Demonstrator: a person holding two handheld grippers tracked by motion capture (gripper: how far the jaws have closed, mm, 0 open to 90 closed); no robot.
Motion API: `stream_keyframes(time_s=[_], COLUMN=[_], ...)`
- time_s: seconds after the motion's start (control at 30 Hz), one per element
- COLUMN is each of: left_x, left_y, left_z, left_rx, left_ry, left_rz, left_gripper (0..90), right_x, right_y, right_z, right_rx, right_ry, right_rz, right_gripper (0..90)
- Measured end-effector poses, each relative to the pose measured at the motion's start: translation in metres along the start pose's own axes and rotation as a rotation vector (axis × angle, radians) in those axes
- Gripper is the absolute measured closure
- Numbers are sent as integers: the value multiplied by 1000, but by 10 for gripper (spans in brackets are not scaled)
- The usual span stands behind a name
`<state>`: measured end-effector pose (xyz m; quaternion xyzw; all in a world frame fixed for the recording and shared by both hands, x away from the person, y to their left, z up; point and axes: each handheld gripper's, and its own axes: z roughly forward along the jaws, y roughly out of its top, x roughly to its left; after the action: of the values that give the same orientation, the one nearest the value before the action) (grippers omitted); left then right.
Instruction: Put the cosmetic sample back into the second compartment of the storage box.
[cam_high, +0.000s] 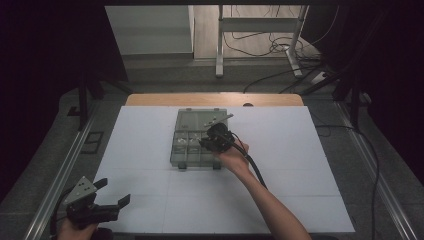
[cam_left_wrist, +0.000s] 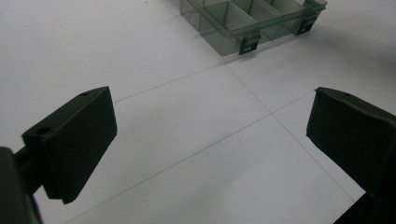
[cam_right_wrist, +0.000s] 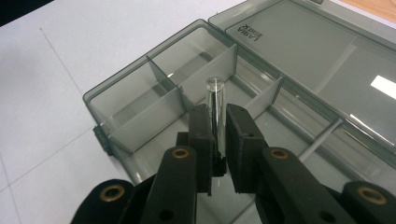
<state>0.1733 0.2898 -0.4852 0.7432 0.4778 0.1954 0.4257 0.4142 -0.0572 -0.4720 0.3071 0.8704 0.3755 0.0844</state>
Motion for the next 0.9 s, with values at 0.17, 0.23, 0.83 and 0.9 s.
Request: stream_keyframes(time_s=[0.17,0.23,0.83,0.9], left_x=[0,0,0,0], left_y=[0,0,0,0], left_z=[0,0,0,0], left_rx=[-1,-1,-2,-2], left_ry=[0,-1,-4,-4], left_rz=[2,2,4,4], left_gripper=[21,21,21,21], right_x=[-1,-2,-4,-4], right_y=[5,7,17,18], right_z=[7,10,34,37], right_rx=[-1,-4,-1,3], right_ry=[-10,-10,-28,-29], right_rz=[4,6,25,27], right_gripper=[812,812,812,811])
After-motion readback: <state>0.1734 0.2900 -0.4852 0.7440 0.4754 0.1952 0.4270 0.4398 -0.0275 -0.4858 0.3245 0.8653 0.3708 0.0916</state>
